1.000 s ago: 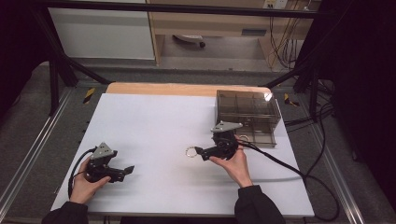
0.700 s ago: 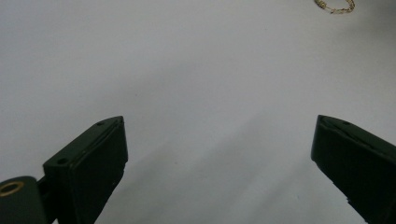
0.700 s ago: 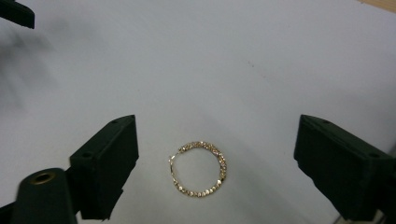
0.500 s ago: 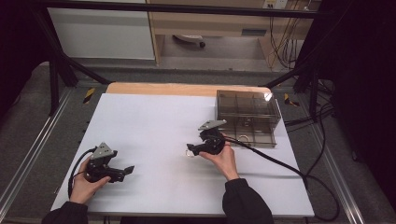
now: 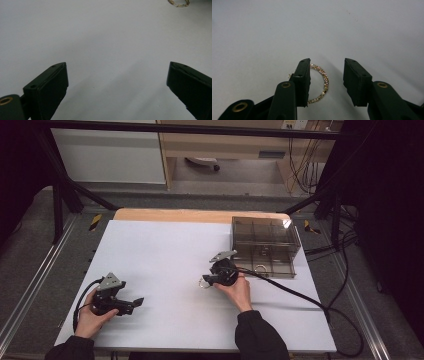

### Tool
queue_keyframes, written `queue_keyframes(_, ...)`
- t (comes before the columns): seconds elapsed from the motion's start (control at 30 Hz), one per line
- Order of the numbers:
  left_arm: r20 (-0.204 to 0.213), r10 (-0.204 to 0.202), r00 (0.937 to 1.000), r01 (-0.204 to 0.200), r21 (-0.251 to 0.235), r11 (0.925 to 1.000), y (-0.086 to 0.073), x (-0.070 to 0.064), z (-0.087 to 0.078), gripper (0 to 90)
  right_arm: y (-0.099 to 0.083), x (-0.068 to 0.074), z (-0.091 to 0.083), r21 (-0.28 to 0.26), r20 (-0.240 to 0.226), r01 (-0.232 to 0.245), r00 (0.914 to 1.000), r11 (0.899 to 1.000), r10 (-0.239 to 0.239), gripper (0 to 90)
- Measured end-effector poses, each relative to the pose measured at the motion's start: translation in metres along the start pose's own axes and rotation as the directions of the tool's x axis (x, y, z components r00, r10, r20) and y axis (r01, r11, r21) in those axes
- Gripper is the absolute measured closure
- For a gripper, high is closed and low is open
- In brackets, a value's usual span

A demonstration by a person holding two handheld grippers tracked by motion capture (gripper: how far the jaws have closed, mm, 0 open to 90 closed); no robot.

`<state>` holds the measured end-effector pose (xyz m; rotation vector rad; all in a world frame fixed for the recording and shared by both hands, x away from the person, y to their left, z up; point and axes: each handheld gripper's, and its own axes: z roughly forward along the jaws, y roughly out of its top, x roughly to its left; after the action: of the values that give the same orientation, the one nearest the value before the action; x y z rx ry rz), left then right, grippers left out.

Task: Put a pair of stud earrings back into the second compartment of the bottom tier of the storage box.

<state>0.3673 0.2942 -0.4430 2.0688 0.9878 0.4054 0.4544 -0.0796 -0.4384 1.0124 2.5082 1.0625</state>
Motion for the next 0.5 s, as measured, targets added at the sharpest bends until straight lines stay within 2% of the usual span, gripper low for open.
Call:
queue_keyframes(0.27,-0.001,-0.001,1.0,0.001,-0.002,1.0,0.0,0.0002,-0.0006,3.8,-0.0019,-0.0009,0.0046,0.023,0.0,-0.016,0.9999,1.0,0.016,74.4)
queue_keyframes(0.5,0.0,0.002,1.0,-0.002,-0.001,1.0,0.0002,0.0,-0.0008,3.8,-0.0026,-0.0015,0.0072,0.042,-0.013,-0.033,0.9993,0.999,0.034,81.6)
